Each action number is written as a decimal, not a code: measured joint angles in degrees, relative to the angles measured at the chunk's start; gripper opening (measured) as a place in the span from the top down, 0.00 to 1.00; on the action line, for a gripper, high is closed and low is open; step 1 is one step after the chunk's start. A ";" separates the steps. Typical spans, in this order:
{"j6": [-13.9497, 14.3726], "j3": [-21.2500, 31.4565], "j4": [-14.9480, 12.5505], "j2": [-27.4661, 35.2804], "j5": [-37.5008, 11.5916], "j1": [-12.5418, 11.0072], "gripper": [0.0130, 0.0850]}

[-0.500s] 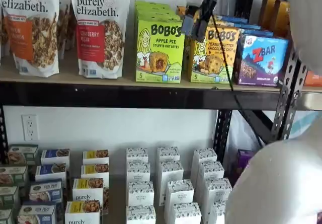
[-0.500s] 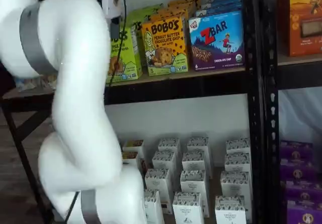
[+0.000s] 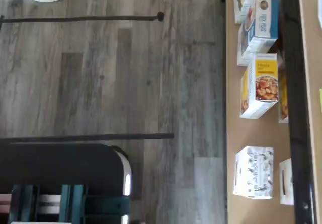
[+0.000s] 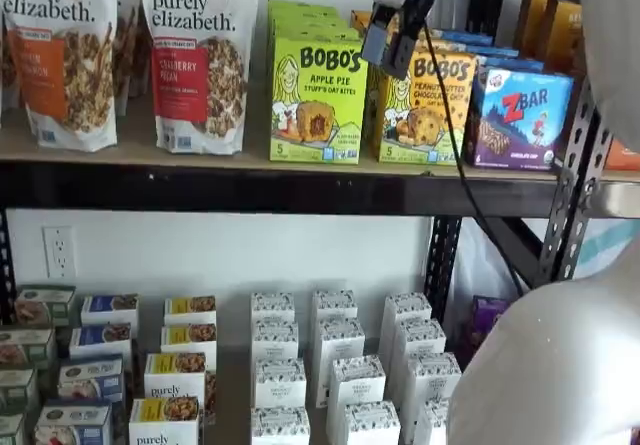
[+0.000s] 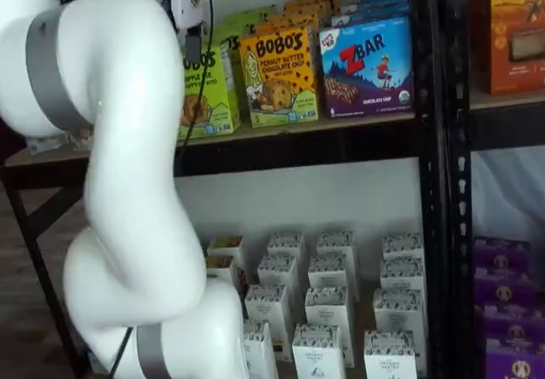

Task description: Pick the green box on the top shelf, the fourth from the left

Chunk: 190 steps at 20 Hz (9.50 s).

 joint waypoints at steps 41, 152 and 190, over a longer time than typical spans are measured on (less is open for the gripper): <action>-1.79 8.38 6.78 -2.11 -27.39 -1.04 0.00; -1.93 -6.85 -2.63 14.92 -17.61 0.81 0.72; -0.21 -6.93 -2.43 9.90 -8.72 1.25 0.78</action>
